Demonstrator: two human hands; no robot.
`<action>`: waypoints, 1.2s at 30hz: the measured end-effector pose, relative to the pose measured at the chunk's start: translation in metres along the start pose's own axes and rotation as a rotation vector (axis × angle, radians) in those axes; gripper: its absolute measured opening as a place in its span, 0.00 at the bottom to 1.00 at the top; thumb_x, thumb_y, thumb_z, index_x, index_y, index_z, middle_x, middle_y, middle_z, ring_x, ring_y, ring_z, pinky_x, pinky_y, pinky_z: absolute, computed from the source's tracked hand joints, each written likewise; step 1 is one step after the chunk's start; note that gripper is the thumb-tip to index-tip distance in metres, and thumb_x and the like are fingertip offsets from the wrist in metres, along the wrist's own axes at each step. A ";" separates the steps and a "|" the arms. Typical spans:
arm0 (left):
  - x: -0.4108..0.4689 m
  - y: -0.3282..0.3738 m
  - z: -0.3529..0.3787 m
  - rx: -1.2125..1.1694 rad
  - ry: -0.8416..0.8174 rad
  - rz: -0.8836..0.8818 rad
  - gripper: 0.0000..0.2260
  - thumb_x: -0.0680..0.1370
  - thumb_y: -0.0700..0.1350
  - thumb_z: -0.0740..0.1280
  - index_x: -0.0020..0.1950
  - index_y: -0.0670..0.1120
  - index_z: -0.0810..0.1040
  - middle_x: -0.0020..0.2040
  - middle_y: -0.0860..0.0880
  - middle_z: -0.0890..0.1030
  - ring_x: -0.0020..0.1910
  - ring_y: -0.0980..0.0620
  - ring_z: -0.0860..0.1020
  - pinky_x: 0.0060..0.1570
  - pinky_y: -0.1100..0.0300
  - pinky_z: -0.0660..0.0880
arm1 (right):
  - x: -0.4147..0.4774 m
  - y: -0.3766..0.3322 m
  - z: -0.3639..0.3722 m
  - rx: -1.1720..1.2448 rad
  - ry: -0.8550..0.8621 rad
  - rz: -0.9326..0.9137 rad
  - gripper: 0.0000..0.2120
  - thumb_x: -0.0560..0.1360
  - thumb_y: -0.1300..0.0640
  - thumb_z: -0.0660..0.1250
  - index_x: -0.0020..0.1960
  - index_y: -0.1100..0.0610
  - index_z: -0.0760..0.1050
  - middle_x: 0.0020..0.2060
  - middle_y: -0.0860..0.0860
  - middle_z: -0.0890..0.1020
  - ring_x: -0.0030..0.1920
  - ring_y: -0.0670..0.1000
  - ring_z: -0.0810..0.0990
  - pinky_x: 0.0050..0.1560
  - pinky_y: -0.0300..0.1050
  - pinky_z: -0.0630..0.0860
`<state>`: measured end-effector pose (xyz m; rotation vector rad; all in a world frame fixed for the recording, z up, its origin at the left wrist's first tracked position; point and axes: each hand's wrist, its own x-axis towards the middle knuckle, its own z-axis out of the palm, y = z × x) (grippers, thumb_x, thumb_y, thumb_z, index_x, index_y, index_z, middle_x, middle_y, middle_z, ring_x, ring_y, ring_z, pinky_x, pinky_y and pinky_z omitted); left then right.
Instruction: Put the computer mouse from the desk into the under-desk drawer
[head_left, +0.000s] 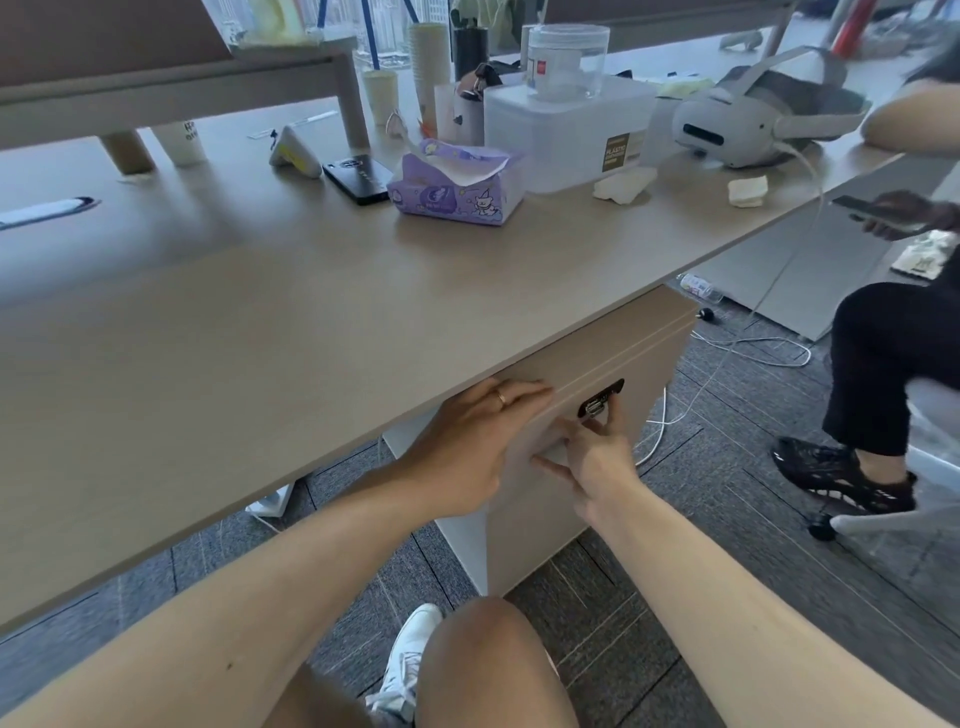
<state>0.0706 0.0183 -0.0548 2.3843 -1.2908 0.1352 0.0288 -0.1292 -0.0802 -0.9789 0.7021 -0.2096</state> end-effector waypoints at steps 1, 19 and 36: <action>0.000 -0.001 0.000 0.000 0.005 0.004 0.35 0.70 0.28 0.64 0.77 0.45 0.67 0.74 0.50 0.70 0.69 0.50 0.66 0.69 0.65 0.59 | -0.001 -0.001 0.000 -0.006 -0.001 -0.001 0.38 0.79 0.71 0.59 0.79 0.42 0.50 0.69 0.55 0.69 0.65 0.57 0.74 0.37 0.52 0.82; 0.001 -0.004 0.001 -0.057 0.021 0.007 0.34 0.70 0.26 0.61 0.75 0.44 0.69 0.74 0.50 0.71 0.71 0.51 0.66 0.70 0.70 0.56 | -0.002 -0.005 0.009 -0.102 0.015 -0.030 0.37 0.79 0.71 0.59 0.79 0.44 0.50 0.61 0.52 0.69 0.53 0.52 0.74 0.55 0.64 0.78; 0.017 0.051 -0.037 0.186 -0.354 -0.171 0.27 0.75 0.40 0.66 0.74 0.44 0.64 0.76 0.45 0.66 0.74 0.43 0.66 0.68 0.46 0.70 | -0.042 -0.094 -0.052 -1.653 -0.216 -0.286 0.45 0.73 0.41 0.67 0.80 0.51 0.47 0.69 0.58 0.74 0.60 0.59 0.78 0.51 0.48 0.78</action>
